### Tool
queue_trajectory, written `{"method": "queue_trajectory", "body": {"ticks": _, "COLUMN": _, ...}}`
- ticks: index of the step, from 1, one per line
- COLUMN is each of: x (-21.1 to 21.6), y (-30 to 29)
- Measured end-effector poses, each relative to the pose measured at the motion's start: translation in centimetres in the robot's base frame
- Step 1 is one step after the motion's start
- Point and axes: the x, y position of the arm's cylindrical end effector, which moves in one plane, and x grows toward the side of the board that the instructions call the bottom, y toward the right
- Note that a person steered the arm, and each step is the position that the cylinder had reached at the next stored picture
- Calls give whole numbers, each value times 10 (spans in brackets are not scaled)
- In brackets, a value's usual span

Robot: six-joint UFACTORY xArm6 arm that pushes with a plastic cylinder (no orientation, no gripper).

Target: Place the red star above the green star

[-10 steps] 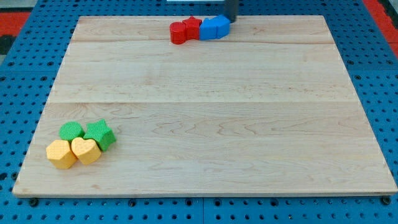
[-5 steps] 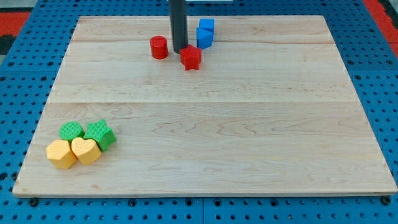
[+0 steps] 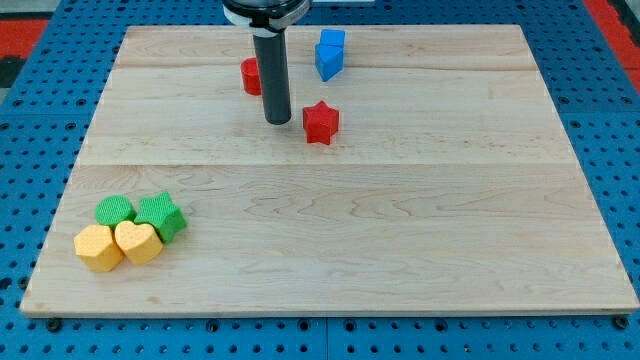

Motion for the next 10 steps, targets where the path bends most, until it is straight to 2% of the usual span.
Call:
{"method": "queue_trajectory", "body": {"ticks": 1, "x": -19, "y": 3}}
{"method": "queue_trajectory", "body": {"ticks": 2, "x": -21, "y": 46}}
{"method": "queue_trajectory", "body": {"ticks": 3, "x": 12, "y": 57}}
{"method": "queue_trajectory", "body": {"ticks": 4, "x": 34, "y": 10}}
{"method": "queue_trajectory", "body": {"ticks": 6, "x": 30, "y": 52}}
{"method": "queue_trajectory", "body": {"ticks": 7, "x": 7, "y": 87}}
{"method": "queue_trajectory", "body": {"ticks": 8, "x": 17, "y": 130}}
{"method": "queue_trajectory", "body": {"ticks": 10, "x": 86, "y": 4}}
